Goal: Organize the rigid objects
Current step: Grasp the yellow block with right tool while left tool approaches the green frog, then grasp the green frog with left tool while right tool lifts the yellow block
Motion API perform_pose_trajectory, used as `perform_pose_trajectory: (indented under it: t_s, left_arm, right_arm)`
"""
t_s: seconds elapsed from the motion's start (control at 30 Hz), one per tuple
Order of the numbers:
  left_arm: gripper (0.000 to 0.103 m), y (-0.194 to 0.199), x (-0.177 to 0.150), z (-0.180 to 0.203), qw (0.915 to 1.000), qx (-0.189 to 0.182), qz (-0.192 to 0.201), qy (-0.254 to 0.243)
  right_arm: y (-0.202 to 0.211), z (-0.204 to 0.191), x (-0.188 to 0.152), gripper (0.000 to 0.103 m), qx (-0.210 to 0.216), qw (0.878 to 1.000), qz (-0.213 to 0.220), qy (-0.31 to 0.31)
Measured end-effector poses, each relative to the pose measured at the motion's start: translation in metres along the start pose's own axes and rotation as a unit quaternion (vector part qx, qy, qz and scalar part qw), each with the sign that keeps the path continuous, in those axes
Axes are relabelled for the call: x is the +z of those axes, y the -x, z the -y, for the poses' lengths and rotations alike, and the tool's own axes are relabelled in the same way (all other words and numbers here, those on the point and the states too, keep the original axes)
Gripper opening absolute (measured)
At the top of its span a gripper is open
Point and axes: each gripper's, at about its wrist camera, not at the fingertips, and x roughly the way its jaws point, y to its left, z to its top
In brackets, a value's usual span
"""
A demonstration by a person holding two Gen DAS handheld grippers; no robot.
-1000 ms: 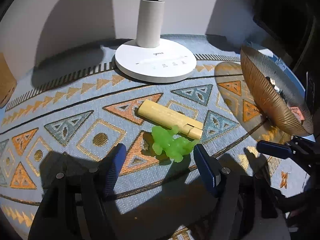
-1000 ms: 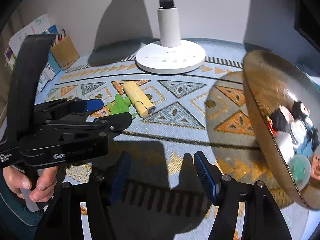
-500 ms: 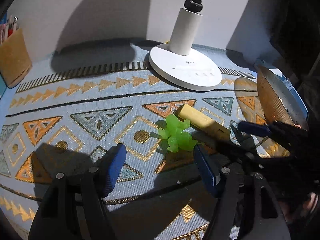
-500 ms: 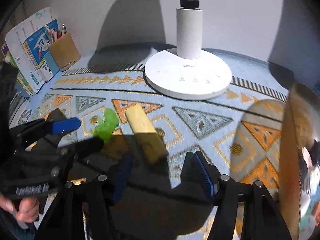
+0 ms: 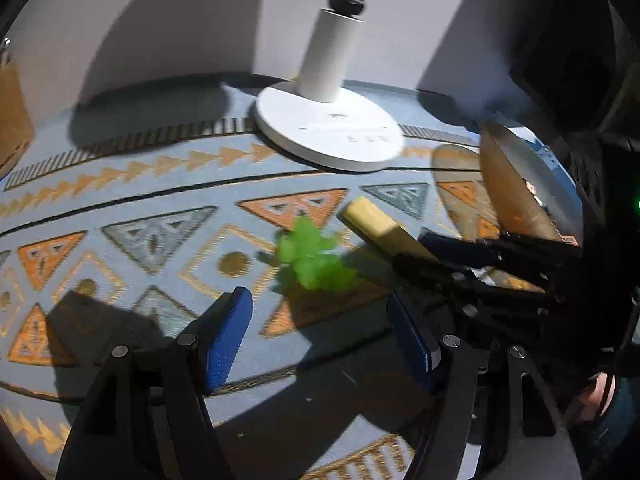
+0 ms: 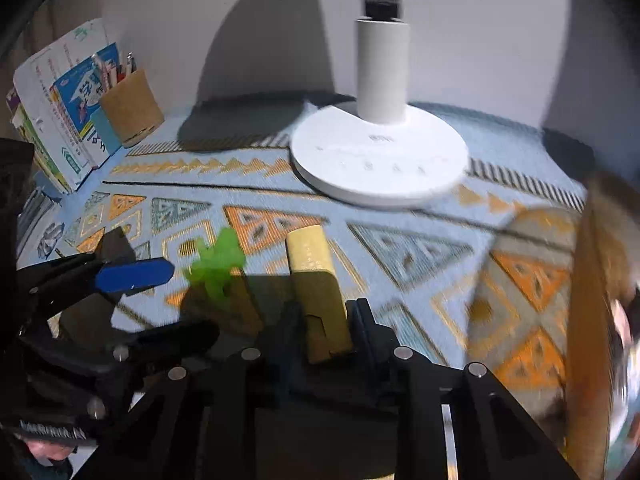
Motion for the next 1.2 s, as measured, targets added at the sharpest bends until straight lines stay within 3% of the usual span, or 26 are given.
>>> perform_pose_trajectory:
  t_s: [0.2,0.37,0.5,0.6,0.73,1.0,1.2]
  left_arm:
    - [0.068,-0.012,0.007,0.016,0.9996,0.025,0.006,-0.008]
    - [0.068,-0.021,0.016,0.024,0.9984,0.055,0.007,-0.008]
    - [0.067,-0.021,0.015,0.025,0.9988,0.042,0.014,-0.02]
    - [0.06,-0.021,0.015,0.024,0.9989,0.04,0.015,-0.02]
    - [0.033,-0.021,0.013,0.027,0.9982,0.049,0.017,-0.031]
    - [0.033,0.0,0.0,0.039,0.9968,0.04,0.044,-0.054]
    - [0.034,0.022,-0.012,0.071,0.9943,0.038,0.055,-0.083]
  right_arm:
    - [0.031,0.017,-0.038,0.027,-0.004,0.999,0.001,-0.04]
    - [0.031,0.018,-0.035,0.03,-0.009,0.999,-0.003,-0.046]
    - [0.021,0.005,-0.027,0.033,-0.044,0.999,0.0,-0.011]
    - [0.015,-0.001,-0.019,0.033,-0.054,0.999,0.003,0.003]
    - [0.012,-0.007,-0.015,0.026,-0.057,0.998,0.009,0.014]
    - [0.04,-0.003,-0.035,0.024,-0.009,1.0,0.013,-0.022]
    - [0.072,0.002,-0.054,0.021,-0.003,0.999,0.022,-0.04]
